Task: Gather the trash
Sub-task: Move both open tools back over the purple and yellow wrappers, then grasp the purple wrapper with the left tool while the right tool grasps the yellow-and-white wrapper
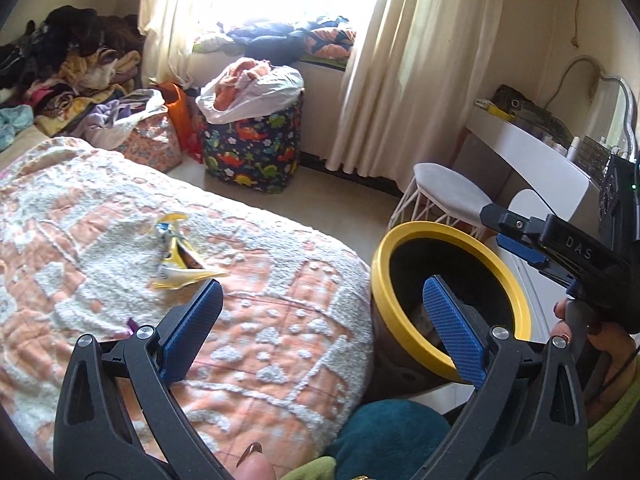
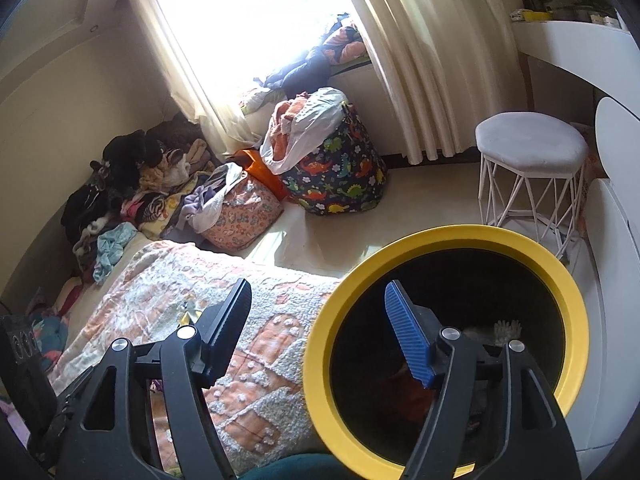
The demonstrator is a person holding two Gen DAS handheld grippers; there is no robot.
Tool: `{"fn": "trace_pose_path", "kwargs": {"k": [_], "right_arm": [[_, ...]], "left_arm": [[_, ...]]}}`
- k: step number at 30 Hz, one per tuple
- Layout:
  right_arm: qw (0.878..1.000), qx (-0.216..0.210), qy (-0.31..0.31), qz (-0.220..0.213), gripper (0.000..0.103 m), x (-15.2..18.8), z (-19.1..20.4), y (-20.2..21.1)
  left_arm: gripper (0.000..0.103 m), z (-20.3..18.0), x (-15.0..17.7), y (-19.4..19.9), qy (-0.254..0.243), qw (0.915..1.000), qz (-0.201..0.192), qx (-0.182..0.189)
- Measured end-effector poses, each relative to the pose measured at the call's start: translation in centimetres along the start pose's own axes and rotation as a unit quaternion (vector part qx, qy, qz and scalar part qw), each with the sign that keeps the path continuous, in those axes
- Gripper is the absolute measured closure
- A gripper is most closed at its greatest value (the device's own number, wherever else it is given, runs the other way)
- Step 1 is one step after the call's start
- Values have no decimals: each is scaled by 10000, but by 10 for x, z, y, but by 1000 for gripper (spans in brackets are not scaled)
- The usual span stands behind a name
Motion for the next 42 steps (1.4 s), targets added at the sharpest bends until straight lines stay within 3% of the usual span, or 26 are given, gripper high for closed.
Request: {"fn": "trace_pose_path", "kwargs": {"k": [12, 23, 33, 42], "right_arm": [[9984, -307, 406, 262, 36, 11, 42, -14], [9931, -708, 489, 793, 35, 22, 76, -48], [9851, -689, 791, 1364, 36, 43, 114, -105], [9736, -616, 697, 2083, 43, 74, 135, -168]], "left_arm": [[11, 54, 6, 12, 400, 9973, -7, -614], [11, 115, 39, 13, 969, 9874, 442, -1166], [11, 136, 59, 2, 1465, 9827, 702, -888], [13, 144, 76, -12, 1851, 9753, 961, -726]]}}
Point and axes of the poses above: each gripper's, at about its wrist camera, not at the fingertips, and y roughly against the way its jaws point, z to its left, x to its underside, the point moved 4 cm from there along -y, roughly the way its jaws point, and after that the axes turned 4 degrees about -y, right-handed, at the moved point
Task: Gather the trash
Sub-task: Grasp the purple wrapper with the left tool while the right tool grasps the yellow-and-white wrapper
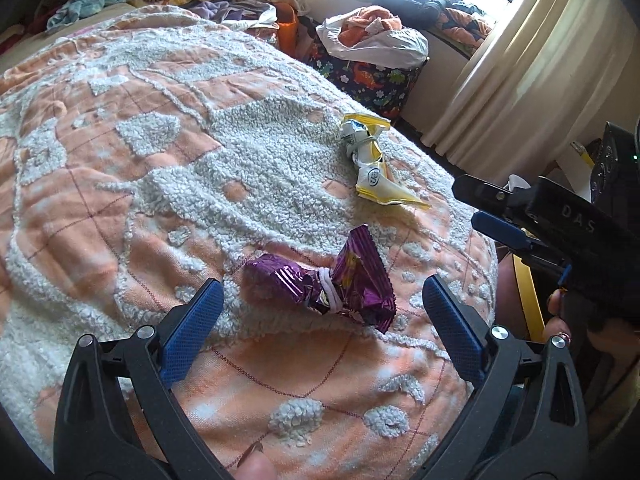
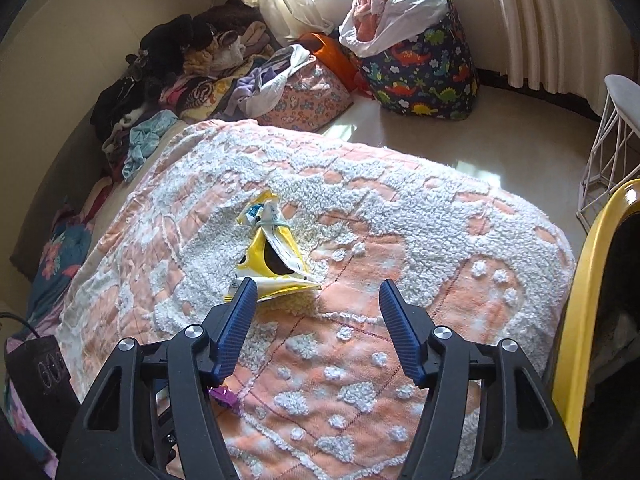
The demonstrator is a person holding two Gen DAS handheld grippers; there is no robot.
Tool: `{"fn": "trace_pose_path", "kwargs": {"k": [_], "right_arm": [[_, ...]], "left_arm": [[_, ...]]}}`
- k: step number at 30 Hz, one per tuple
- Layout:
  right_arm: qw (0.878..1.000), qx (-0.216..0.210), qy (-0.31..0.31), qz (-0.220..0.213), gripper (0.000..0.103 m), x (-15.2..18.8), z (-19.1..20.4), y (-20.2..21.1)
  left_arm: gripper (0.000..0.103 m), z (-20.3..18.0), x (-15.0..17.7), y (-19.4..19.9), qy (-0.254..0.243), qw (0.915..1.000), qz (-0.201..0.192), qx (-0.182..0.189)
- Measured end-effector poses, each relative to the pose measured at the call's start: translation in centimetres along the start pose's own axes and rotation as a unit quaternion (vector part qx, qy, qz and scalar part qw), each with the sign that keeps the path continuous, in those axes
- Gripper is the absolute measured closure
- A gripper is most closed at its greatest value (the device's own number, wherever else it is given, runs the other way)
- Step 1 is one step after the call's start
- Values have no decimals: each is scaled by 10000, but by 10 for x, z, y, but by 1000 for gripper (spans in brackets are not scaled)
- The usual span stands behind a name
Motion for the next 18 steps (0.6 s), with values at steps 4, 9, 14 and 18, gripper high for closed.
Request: {"fn": "trace_pose_path", "kwargs": {"k": [4, 9, 14, 18], "right_arm": [[9998, 38, -64, 160, 46, -1, 2, -21], [9994, -48, -175, 307, 49, -7, 5, -40], [9992, 43, 29, 387, 58, -8, 10, -56], [9986, -215, 27, 479, 77, -2, 15, -60]], "left_arm": [[20, 7, 3, -6, 153, 9998, 73, 42], [24, 9, 5, -8, 171, 9998, 78, 50], [30, 10, 8, -9, 183, 9998, 76, 60], [33, 10, 7, -10, 180, 9998, 69, 55]]}}
Point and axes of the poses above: each gripper's, at about its wrist camera, not at the fingertips, and y roughly against the way its jaws point, z to its left, x to its underside, the point moved 4 cm from there along -y, roughly the way its jaws point, and after that the axes turned 4 degrees about -y, right-handed, at the moved point
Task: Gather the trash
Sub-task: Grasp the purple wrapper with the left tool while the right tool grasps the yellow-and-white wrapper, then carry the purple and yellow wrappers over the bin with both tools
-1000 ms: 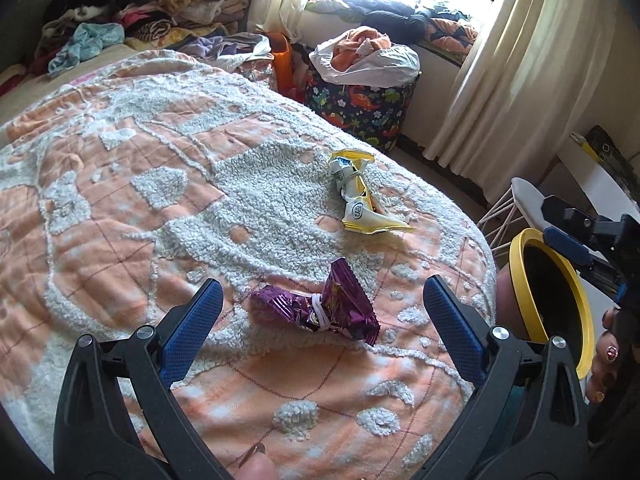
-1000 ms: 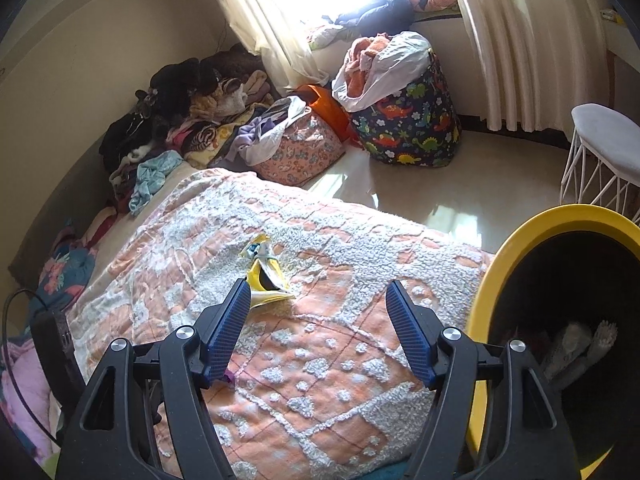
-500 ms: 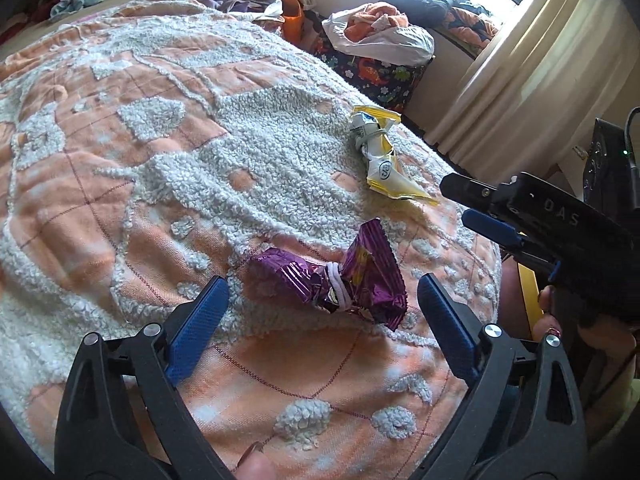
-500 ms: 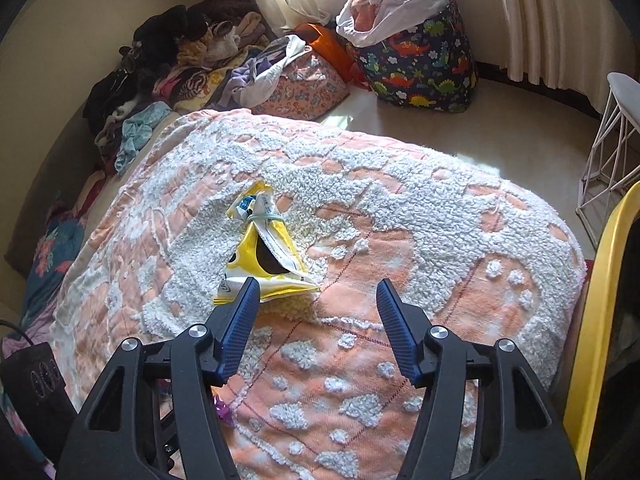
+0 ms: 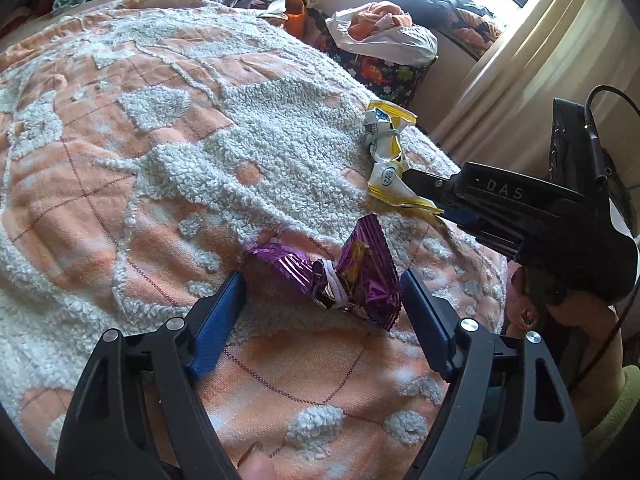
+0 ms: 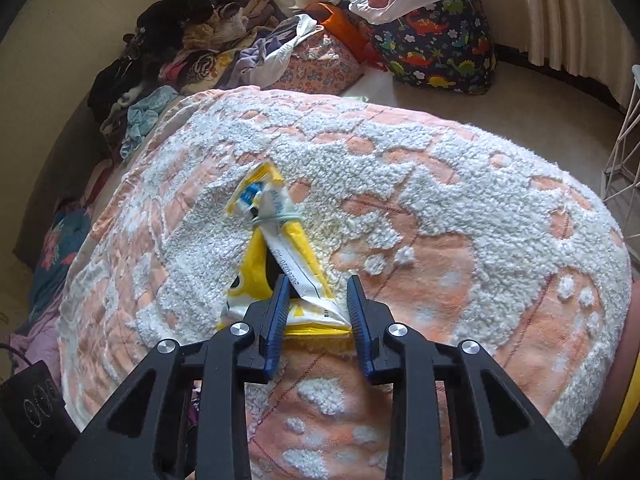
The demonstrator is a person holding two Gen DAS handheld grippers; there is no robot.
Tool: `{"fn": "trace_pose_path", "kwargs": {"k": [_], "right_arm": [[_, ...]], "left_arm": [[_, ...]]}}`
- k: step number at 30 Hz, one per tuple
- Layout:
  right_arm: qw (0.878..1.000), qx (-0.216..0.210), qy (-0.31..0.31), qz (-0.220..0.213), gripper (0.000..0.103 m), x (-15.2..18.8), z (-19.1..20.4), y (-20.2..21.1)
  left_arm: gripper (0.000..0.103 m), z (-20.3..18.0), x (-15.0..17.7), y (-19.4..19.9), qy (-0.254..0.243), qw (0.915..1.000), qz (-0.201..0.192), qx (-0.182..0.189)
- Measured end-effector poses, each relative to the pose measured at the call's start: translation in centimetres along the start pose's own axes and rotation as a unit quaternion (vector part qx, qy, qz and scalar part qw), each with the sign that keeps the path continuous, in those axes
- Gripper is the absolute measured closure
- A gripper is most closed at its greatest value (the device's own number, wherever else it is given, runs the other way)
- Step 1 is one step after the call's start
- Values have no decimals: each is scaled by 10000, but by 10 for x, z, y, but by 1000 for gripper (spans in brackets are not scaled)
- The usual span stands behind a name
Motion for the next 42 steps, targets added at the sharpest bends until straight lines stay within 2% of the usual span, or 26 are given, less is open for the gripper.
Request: {"fn": "trace_pose_path", "kwargs": {"k": [2, 6, 8, 10, 11, 17, 33, 42], "right_arm": [[9999, -70, 121, -25, 87, 5, 4, 2], [9996, -151, 133, -209, 95, 13, 3, 18], [9994, -159, 94, -301, 96, 16, -1, 28], [9990, -197, 71, -397, 96, 21, -4, 39], [9988, -199, 70, -447, 97, 22, -6, 44], [9965, -116, 143, -817, 97, 32, -14, 80], [9894, 62, -273, -1423, 97, 40, -67, 150], [9828, 330, -621, -1708, 97, 46, -112, 185]], "left_arm": [[37, 1, -1, 0, -2, 10000, -15, -5], [46, 5, -2, 2, 57, 10000, -54, 3], [57, 6, -2, 2, 101, 9999, -69, 56], [61, 6, -2, 2, 106, 9999, -61, 72], [67, 6, -2, 3, 94, 9999, -65, 77], [74, 4, -3, 11, 110, 9998, -115, 104], [75, -41, -12, 30, -331, 9985, -336, 276], [74, -92, -15, 34, -698, 9947, -376, 653]]}}
Point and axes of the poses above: each gripper's, at about its wrist camera, not at the fingertips, and y roughly against the way its jaws point, z to its left, x to its underside, the point moved 4 cm from there along -y, roughly the way its jaws point, and after that the axes turned 4 degrees about -y, right-handed, at the moved point
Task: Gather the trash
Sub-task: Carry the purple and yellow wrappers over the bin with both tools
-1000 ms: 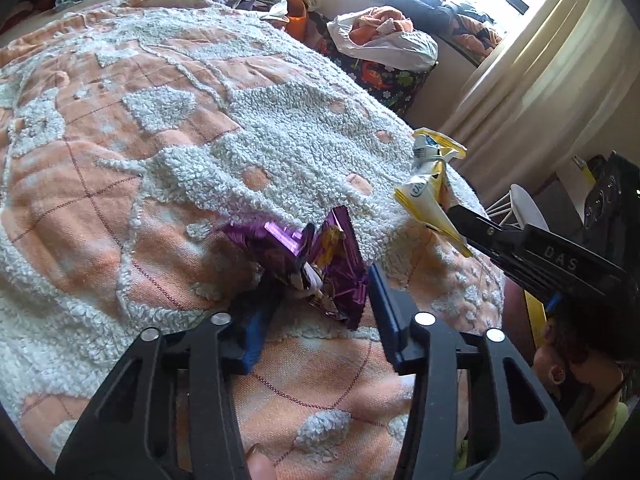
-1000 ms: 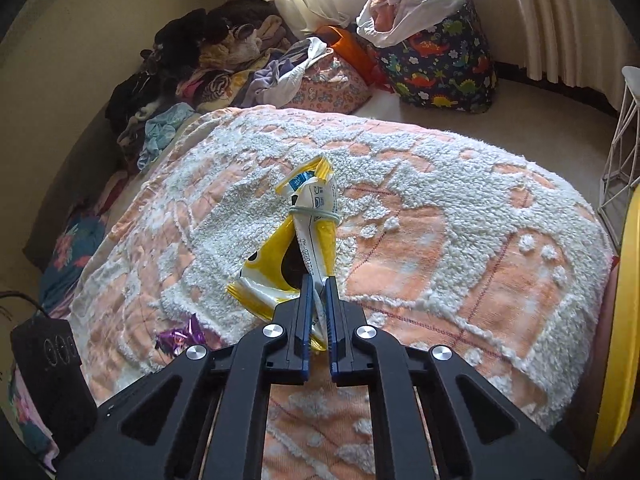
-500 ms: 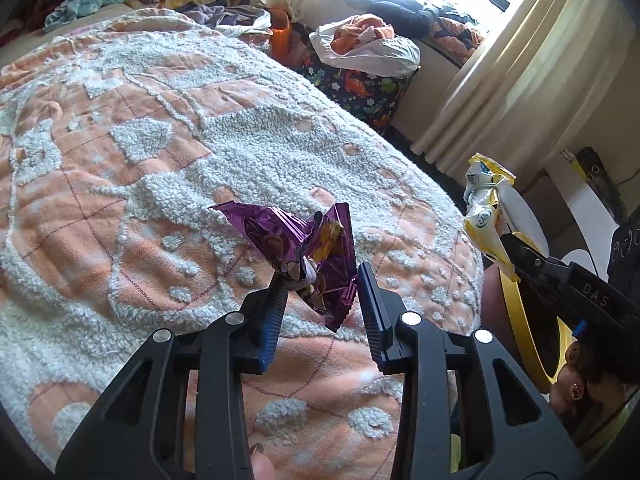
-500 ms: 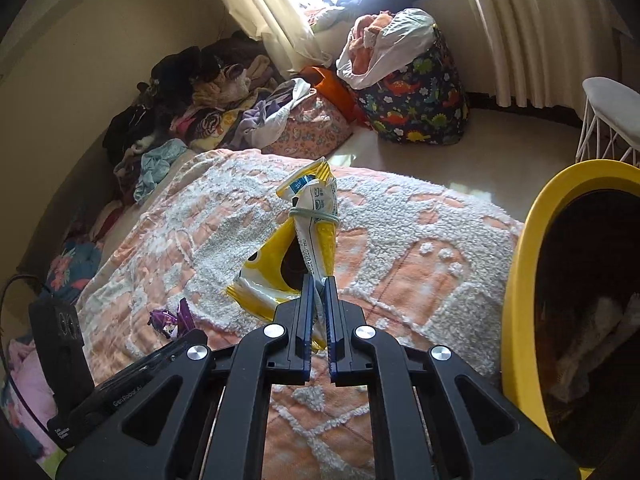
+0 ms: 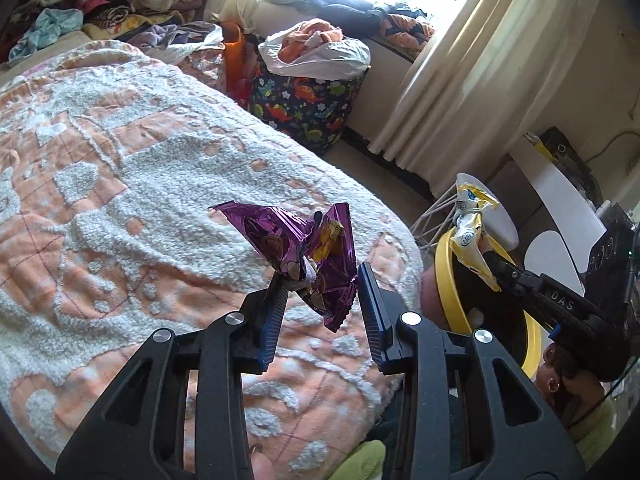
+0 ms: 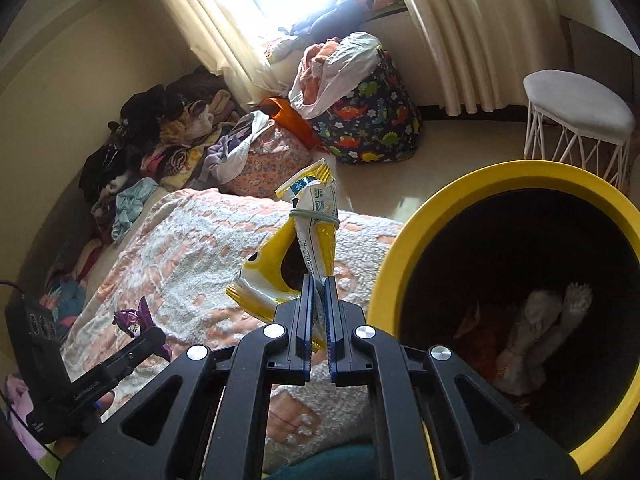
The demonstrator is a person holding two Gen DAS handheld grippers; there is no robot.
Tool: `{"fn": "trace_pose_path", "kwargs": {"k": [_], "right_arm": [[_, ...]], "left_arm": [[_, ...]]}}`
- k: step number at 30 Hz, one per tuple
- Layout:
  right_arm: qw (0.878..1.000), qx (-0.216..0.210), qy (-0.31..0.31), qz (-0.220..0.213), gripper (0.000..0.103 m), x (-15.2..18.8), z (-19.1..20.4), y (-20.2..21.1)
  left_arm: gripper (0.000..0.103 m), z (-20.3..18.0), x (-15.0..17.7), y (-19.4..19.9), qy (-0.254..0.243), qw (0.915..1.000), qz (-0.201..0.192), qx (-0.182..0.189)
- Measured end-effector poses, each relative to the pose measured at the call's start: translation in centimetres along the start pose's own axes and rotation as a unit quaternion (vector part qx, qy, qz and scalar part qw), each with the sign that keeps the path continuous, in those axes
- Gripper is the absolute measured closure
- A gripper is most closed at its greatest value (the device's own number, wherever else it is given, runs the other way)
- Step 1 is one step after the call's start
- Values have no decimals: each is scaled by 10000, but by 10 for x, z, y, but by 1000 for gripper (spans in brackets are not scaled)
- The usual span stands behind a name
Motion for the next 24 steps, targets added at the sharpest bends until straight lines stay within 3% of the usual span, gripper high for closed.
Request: {"fn": "trace_pose_path", "kwargs": {"k": [14, 24], "right_arm": [[9978, 507, -321, -277, 97, -9, -45, 28], [9899, 1151, -826, 18, 97, -3, -100, 40]], "left_arm": [[74, -69, 6, -12, -730, 9961, 175, 470], [74, -129, 16, -46, -1320, 9864, 524, 826]]}}
Point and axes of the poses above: each gripper's, at about its wrist camera, not at the fingertips, and y roughly against the way its jaws point, z to its left, x to its underside, the point moved 4 cm from there along -y, roughly the way its jaws point, and after that the axes turned 4 degrees about -y, right-handed, at the moved point
